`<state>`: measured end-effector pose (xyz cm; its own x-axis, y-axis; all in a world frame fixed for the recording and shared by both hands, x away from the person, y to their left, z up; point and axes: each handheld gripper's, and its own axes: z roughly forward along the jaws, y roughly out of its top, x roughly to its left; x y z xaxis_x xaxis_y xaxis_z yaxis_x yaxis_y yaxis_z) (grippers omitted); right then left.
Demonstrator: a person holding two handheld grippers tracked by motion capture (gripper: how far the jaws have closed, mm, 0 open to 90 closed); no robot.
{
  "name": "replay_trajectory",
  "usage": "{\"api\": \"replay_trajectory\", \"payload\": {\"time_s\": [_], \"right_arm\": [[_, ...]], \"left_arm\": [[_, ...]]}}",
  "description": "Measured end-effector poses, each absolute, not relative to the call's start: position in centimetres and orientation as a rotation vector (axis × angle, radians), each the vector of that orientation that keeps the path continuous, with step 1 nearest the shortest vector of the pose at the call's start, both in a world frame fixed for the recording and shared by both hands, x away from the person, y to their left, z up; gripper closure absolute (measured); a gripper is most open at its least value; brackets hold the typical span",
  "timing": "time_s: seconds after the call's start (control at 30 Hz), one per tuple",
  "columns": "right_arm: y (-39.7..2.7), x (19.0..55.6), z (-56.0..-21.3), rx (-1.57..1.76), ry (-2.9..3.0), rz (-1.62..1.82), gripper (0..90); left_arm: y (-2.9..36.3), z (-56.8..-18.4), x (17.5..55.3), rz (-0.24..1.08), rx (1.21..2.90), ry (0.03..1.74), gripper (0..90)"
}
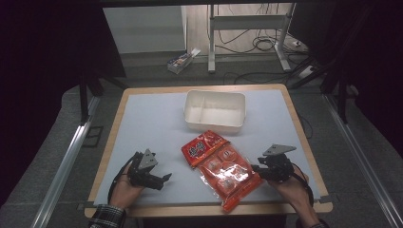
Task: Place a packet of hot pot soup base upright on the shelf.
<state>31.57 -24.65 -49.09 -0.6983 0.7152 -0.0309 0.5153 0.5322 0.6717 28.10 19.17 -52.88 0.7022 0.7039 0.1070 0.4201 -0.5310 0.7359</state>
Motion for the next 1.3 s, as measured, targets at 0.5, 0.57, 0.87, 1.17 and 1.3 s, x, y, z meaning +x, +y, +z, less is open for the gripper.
{"api": "replay_trajectory", "payload": {"time_s": [0.5, 0.57, 0.87, 1.17, 1.3], "right_arm": [[-23.6, 33.0, -50.4, 1.006, 2.553, 0.850, 89.1], [-23.6, 33.0, -50.6, 1.014, 2.562, 0.855, 89.3], [-23.0, 32.5, -50.8, 0.963, 2.576, 0.812, 89.7], [-22.9, 31.1, -50.8, 0.923, 2.650, 0.857, 89.8], [-22.7, 30.4, -50.9, 0.889, 2.670, 0.870, 89.7]], "left_arm": [[19.1, -52.9, 28.1, 0.522, 2.202, 0.852, 3.8], [19.1, -52.8, 28.2, 0.510, 2.193, 0.855, 3.7], [19.5, -52.6, 28.1, 0.521, 2.169, 0.870, 3.8], [19.1, -52.8, 28.1, 0.521, 2.193, 0.857, 3.8], [19.2, -52.8, 28.2, 0.518, 2.191, 0.860, 3.9]]}}
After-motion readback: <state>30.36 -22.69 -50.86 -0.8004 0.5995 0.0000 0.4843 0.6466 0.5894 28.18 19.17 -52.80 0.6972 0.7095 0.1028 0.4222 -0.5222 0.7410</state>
